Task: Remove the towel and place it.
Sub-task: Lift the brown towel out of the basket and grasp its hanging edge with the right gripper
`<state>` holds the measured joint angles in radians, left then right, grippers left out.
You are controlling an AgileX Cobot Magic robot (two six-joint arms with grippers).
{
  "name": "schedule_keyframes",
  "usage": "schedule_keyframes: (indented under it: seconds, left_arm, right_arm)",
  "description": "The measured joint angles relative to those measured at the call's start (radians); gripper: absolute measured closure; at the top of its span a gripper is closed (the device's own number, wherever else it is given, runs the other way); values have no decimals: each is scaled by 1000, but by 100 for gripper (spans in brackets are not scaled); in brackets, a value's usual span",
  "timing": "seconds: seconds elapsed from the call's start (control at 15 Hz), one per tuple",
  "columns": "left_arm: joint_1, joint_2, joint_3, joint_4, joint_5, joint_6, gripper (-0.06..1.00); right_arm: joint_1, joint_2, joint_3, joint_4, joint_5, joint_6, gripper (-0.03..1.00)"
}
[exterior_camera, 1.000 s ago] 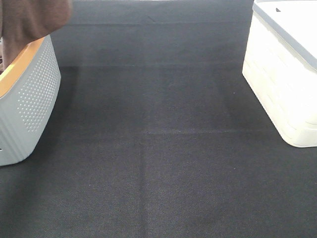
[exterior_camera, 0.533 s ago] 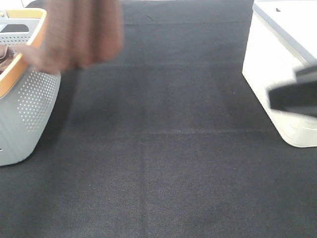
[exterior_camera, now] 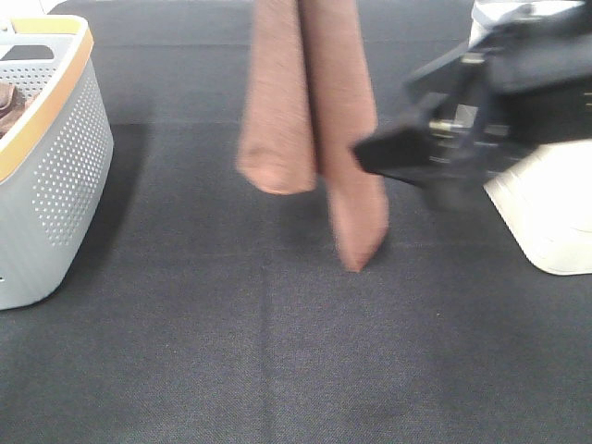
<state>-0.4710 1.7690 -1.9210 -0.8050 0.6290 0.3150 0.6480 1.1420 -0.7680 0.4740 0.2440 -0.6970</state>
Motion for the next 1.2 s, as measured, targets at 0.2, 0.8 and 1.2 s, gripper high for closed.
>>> schedule_keyframes:
  seconds: [0.2,0.8,1.2]
  left_arm:
    - [-47,10,0,17,-46,0,94]
    - [-90,23,0,66,-134,22,94]
    - [-92,23,0,66,-133,22,94]
  right_arm:
    - [37,111,-1,-20,-178,65,30]
    - [167,232,-1,40,-327,110,32]
    - [223,283,-1,48,-528,115,32]
